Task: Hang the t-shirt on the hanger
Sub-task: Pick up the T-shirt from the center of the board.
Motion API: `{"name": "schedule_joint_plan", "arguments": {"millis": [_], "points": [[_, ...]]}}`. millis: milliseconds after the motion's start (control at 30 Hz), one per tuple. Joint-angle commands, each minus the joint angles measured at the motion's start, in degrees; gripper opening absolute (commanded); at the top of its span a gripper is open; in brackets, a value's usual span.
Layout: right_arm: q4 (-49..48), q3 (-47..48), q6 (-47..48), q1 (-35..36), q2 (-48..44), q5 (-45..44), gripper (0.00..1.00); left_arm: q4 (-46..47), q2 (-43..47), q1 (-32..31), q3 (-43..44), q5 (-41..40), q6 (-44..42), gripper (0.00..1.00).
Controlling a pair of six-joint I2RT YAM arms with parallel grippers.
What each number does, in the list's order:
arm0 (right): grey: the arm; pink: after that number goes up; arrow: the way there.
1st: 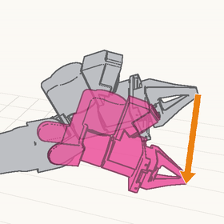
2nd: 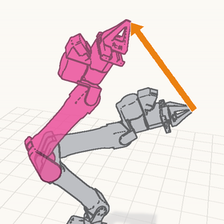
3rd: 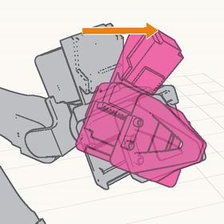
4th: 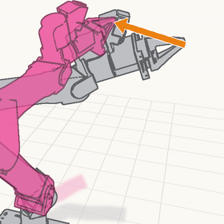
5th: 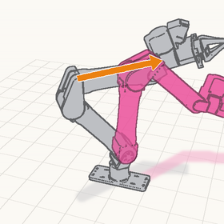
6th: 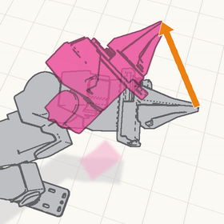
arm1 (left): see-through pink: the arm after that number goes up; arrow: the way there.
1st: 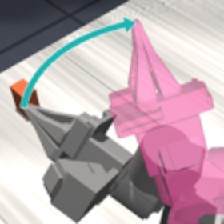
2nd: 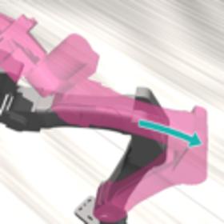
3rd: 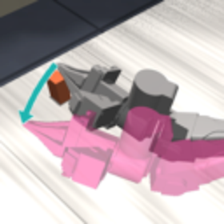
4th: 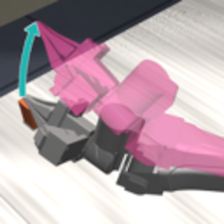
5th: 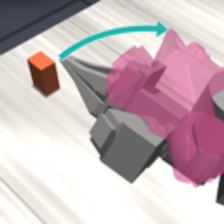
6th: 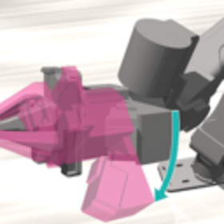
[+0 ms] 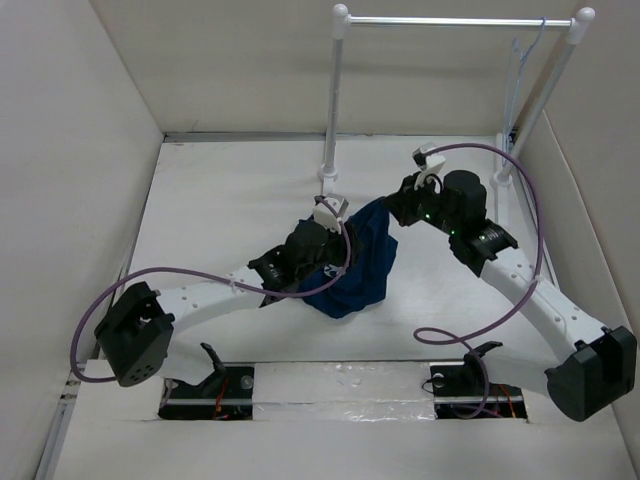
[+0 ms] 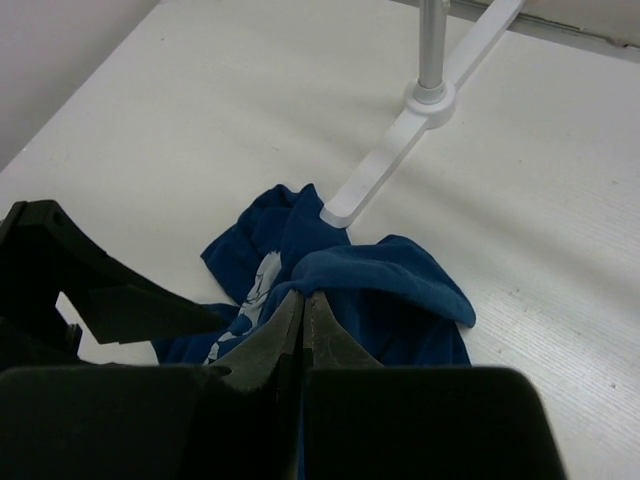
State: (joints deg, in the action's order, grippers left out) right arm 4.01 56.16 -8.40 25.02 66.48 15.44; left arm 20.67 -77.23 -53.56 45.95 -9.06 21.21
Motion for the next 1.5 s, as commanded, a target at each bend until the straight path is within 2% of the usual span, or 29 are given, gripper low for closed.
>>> {"name": "schedule_joint_plan", "arguments": {"millis": [0,400,500,533,633,667,733,1133,1467], "points": [[-1.19,-0.26,-0.03,-1.1,-2.66,1.08,0.0,2.27,-0.98,0.21,3.96,-0.26,-3.37,0.45],[-2.07,-1.75,-1.35,-2.77,-4.07,5.12,0.0,2.98,-6.61,1.27,9.32,4.05,-4.42,0.47],[-3.13,-2.46,-1.79,-2.78,-4.17,6.09,0.0,3.06,-8.46,1.27,11.08,4.93,-4.34,0.44],[-2.78,-2.37,-1.7,-2.78,-4.08,6.27,0.0,3.24,-8.98,1.27,11.35,5.45,-4.08,0.41],[-3.3,-2.98,-1.7,-3.31,-4.78,6.09,0.0,2.54,-9.43,1.27,12.57,5.02,-3.72,0.26],[-3.39,-3.07,-1.88,-3.31,-4.87,6.09,0.0,2.28,-9.34,1.27,12.67,4.58,-3.63,0.1],[-2.61,-2.81,-1.7,-3.92,-4.6,6.0,0.0,2.53,-7.95,1.27,11.71,3.88,-3.2,0.01],[-3.05,-3.6,-1.53,-4.45,-2.15,4.16,0.0,0.96,3.65,1.27,4.85,6.77,1.64,0.0],[-2.6,-3.69,-2.49,-4.45,-3.19,-0.41,0.0,-0.19,5.77,1.27,3.88,7.74,2.08,0.0]]}}
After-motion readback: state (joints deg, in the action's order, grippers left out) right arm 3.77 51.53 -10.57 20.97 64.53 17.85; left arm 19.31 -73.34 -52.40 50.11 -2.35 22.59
